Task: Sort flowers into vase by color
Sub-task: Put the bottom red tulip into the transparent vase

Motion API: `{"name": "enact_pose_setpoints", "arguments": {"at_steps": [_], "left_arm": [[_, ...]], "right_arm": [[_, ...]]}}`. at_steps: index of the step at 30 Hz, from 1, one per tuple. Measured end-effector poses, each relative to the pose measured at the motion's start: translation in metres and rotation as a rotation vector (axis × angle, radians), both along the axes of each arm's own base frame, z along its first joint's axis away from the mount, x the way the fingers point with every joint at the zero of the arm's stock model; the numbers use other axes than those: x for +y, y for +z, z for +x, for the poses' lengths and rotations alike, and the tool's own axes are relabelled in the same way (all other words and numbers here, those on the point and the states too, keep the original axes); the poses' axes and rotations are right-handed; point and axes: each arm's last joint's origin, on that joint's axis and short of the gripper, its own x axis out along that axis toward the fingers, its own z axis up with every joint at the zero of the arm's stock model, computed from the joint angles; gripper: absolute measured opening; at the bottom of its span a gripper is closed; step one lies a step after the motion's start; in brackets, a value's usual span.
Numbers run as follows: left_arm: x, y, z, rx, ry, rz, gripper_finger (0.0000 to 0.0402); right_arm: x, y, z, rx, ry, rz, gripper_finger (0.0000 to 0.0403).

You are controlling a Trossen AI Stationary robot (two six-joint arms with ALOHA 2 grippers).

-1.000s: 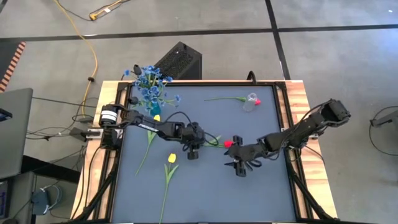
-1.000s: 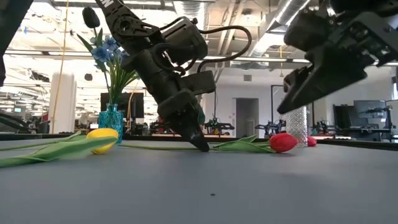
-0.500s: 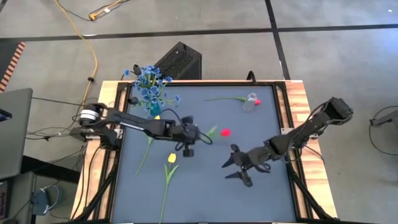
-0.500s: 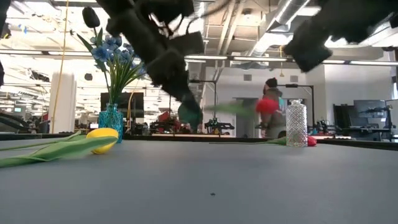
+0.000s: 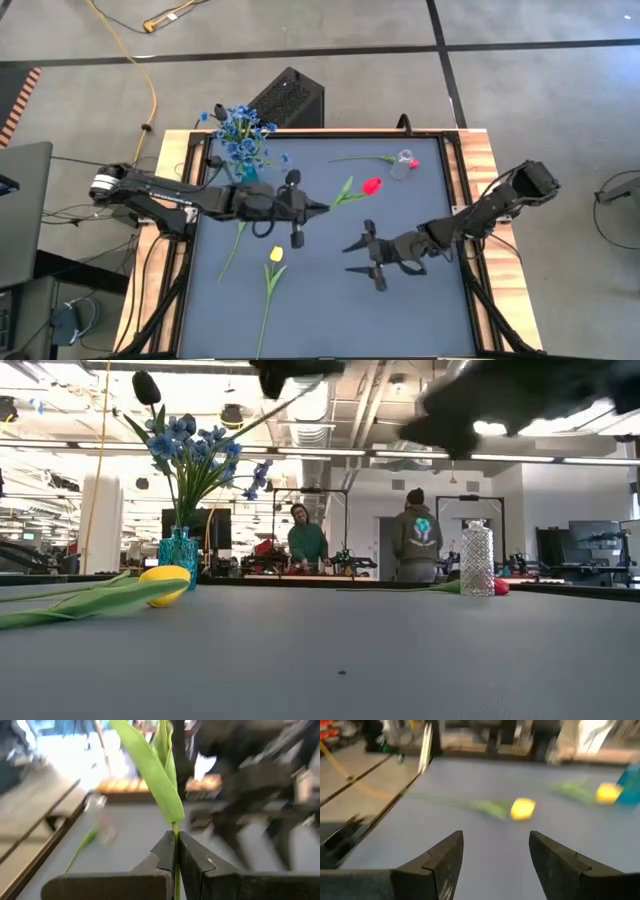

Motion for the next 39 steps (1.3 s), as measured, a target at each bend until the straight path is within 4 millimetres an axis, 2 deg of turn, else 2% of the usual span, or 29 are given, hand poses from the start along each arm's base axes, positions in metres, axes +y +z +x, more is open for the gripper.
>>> {"name": "enact_pose_setpoints", "arguments": {"at_steps": [6,12,18,23,32,35,39], "left_arm": [[-0.018,-0.005,-0.011,-0.214,-0.063,-0.028,0.0000],[-0.017,-0.012,-0.015,-0.298,-0.058,-0.053,0.0000],[-0.016,-0.009,-0.017,-0.365,-0.064,-0.040,0.0000],[-0.014,-0.012,-0.015,-0.350,-0.053,-0.034,0.0000],[-0.013,-0.012,-0.015,-0.340,-0.044,-0.014,0.0000],[-0.012,-0.012,-0.015,-0.339,-0.027,-0.005,0.0000],[-0.012,-0.012,-0.015,-0.337,-0.022,0.001,0.0000]], "right_arm": [[-0.020,0.017,0.020,-0.332,-0.027,-0.102,0.0254],[-0.036,0.020,0.030,-0.504,-0.008,-0.110,0.0254],[-0.052,0.020,0.047,-0.535,-0.032,-0.085,0.0254],[-0.058,0.025,0.062,-0.552,-0.029,-0.078,0.0254],[-0.065,0.044,0.077,-0.588,-0.032,-0.070,0.0254],[-0.066,0.046,0.082,-0.549,-0.033,-0.072,0.0240],[-0.067,0.046,0.085,-0.522,-0.037,-0.077,0.0192]]}}
